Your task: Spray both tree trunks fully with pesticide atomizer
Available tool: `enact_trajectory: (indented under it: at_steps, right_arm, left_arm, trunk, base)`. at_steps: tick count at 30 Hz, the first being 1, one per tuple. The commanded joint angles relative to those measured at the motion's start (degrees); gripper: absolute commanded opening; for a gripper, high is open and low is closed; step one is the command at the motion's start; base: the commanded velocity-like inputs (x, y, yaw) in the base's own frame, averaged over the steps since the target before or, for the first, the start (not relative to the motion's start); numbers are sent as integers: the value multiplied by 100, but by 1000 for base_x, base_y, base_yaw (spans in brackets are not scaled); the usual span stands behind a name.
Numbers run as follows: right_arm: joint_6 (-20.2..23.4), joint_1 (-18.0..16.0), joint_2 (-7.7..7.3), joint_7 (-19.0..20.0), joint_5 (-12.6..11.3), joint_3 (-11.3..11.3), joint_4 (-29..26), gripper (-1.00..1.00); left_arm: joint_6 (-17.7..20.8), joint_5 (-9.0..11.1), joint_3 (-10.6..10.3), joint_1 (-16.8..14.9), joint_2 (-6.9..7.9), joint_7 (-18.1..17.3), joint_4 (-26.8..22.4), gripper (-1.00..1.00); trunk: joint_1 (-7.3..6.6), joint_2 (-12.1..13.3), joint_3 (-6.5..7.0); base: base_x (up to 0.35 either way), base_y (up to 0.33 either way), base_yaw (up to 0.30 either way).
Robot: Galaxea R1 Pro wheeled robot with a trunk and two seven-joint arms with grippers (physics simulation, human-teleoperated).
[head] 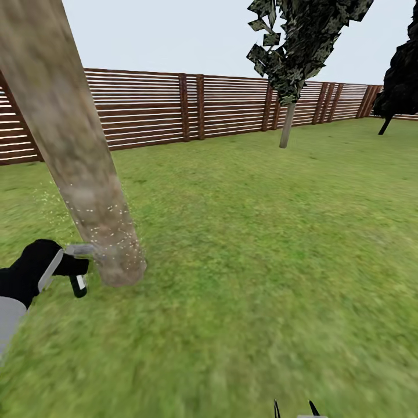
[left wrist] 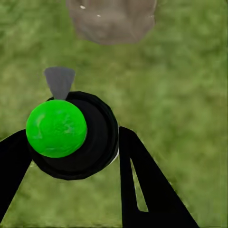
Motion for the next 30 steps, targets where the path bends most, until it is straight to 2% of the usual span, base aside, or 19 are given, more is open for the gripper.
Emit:
enact_trajectory:
  at_steps: [1,4,7,8,10,12,13,16,17,18,21,26,27,30]
  right_arm:
    - [0,0,0,0,0,0,0,100]
    - [0,0,0,0,0,0,0,100]
    - [0,0,0,0,0,0,0,100]
    - [0,0,0,0,0,0,0,100]
    - [0,0,0,0,0,0,0,100]
    - [-3,0,0,0,0,1,0,100]
    - [-2,0,0,0,0,0,0,100]
    - [0,0,0,0,0,4,0,100]
    - [0,0,0,0,0,1,0,100]
    - [0,0,0,0,0,1,0,100]
    - [0,0,0,0,0,0,0,100]
    - [0,0,0,0,0,1,0,100]
    - [0,0,0,0,0,7,0,100]
    - [0,0,0,0,0,2,0,100]
  left_arm:
    - [4,72,1,19,102,-4,12,-100]
    - [4,72,1,26,241,-12,18,-100]
    - [-6,72,-37,39,225,-73,22,-100]
    - [-12,72,-41,49,140,-79,39,-100]
    - [-31,52,-43,55,-184,-80,109,-100]
    - [-31,27,-37,56,-395,-71,117,-100]
    - [-34,22,-32,56,-435,-68,122,-100]
    - [-66,8,-10,56,-372,-68,316,-100]
    - [-86,3,-2,56,-215,-80,492,-100]
    - [-102,2,4,56,-132,-83,650,-100]
    - [-116,16,-3,56,11,-91,723,-100]
    - [-88,67,-7,32,-32,-58,478,-100]
    - [-78,65,-6,24,-61,-51,322,-100]
    - [-61,43,-24,-19,-204,-43,254,-100]
  trunk:
    - [0,0,0]
    - [0,0,0]
    - [0,0,0]
    - [0,0,0]
    - [0,0,0]
    - [0,0,0]
    - [0,0,0]
    - [0,0,0]
    - [0,0,0]
    - [0,0,0]
    - [0,0,0]
    - [0,0,0]
    - [0,0,0]
    - [0,0,0]
  base:
    - [0,0,0]
    - [0,0,0]
    - [0,0,0]
    - [0,0,0]
    - [0,0,0]
    - [0,0,0]
    - [0,0,0]
    - [0,0,0]
    - [0,0,0]
    - [0,0,0]
    - [0,0,0]
    - [0,-43,8]
    - [0,-244,202]
    - [0,-267,268]
